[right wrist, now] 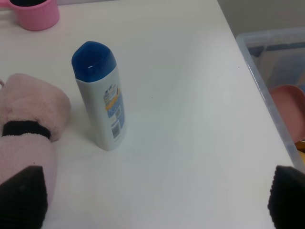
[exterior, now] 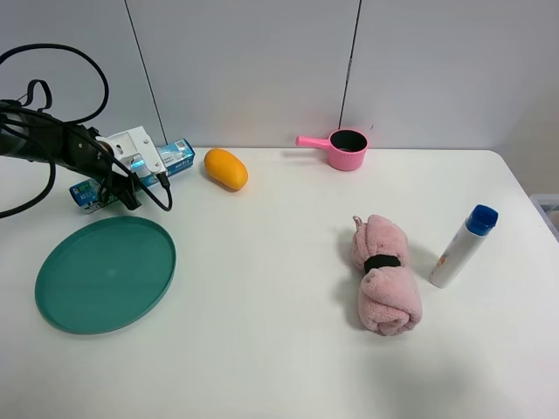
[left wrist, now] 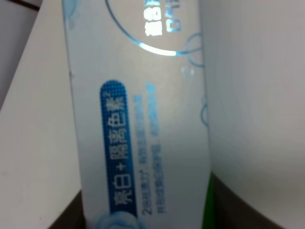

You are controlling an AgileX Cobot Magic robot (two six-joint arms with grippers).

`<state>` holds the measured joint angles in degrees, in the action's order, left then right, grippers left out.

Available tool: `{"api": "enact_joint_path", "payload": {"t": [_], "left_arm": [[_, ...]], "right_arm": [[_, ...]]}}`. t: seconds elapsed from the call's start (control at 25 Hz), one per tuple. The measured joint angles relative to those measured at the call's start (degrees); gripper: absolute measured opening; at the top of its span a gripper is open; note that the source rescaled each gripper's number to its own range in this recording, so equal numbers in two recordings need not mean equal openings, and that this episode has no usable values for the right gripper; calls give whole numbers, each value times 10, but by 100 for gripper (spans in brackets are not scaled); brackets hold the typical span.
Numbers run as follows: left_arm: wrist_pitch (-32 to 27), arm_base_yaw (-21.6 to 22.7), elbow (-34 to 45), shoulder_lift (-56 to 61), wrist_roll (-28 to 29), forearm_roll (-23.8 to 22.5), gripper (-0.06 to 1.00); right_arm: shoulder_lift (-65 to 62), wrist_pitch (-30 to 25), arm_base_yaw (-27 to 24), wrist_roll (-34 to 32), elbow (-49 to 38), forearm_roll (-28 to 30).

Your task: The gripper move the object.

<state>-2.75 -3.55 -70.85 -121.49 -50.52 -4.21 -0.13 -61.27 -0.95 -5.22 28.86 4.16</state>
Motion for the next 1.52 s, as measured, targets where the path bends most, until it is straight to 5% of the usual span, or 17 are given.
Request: {"api": "enact_joint_path", "payload": {"t": [0.16, 0.32, 0.44, 0.72, 1.0, 1.28, 1.52], "left_arm": [[2, 0, 0, 0, 48, -2, 6], [6, 0, 0, 0, 142, -1, 40], [8, 0, 0, 0, 199, -1, 52], [16, 0, 0, 4, 242, -10, 95], [-5, -20, 0, 85, 344, -14, 100], [-106, -56, 0, 234, 427, -13, 100], [-195, -1, 0, 330, 435, -24, 100]], "right_arm": [[0, 0, 0, 0, 0, 0], [0, 0, 0, 0, 0, 0], [0, 0, 0, 0, 0, 0], [0, 0, 0, 0, 0, 0], [0, 0, 0, 0, 0, 0], [0, 0, 0, 0, 0, 0], [0, 0, 0, 0, 0, 0]]}}
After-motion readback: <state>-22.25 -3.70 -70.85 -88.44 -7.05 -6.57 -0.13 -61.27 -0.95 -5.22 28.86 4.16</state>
